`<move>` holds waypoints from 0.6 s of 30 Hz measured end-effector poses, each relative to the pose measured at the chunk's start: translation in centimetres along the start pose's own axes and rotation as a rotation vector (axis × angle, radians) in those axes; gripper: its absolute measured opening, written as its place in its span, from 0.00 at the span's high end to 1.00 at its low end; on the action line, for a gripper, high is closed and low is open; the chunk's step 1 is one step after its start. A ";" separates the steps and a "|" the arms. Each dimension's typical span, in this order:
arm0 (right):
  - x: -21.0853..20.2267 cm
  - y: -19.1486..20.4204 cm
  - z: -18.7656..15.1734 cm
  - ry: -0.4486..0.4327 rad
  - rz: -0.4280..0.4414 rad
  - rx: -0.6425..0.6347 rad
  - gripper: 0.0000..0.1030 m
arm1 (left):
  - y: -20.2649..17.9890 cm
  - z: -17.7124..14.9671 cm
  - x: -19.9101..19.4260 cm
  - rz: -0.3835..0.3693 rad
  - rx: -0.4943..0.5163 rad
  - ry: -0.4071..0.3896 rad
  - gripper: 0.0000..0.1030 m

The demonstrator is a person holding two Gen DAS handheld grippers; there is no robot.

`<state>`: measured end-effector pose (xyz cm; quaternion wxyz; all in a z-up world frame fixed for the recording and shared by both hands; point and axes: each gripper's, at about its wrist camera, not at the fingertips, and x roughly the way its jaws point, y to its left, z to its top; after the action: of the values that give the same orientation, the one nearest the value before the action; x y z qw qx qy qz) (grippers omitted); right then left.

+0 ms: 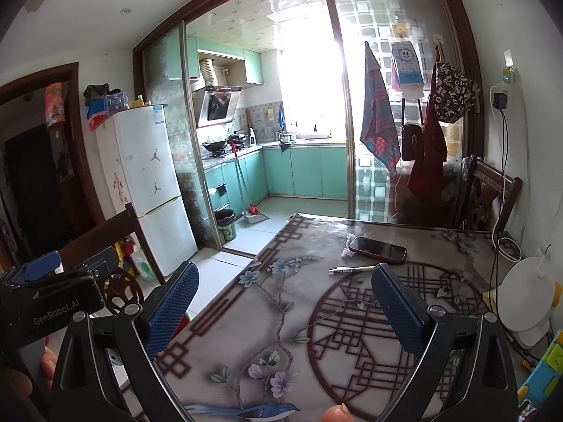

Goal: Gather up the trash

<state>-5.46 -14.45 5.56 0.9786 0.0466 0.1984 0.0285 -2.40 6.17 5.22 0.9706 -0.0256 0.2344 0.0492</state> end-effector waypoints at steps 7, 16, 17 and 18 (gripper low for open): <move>0.5 -0.1 -0.2 0.008 -0.008 0.004 0.04 | -0.5 0.1 0.1 -0.005 0.010 -0.005 0.00; 1.0 -0.6 -0.4 0.017 -0.016 0.012 0.04 | -1.0 0.3 0.5 -0.014 0.021 0.002 0.00; 1.1 -0.6 -0.4 0.017 -0.015 0.012 0.04 | -1.0 0.3 0.5 -0.016 0.022 0.003 0.00; 1.0 -0.6 -0.4 0.016 -0.015 0.012 0.04 | -1.1 0.4 0.5 -0.023 0.021 0.004 0.00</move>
<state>-4.66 -14.95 4.76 0.9769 0.0505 0.2069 0.0201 -1.65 5.19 5.34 0.9708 -0.0180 0.2365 0.0356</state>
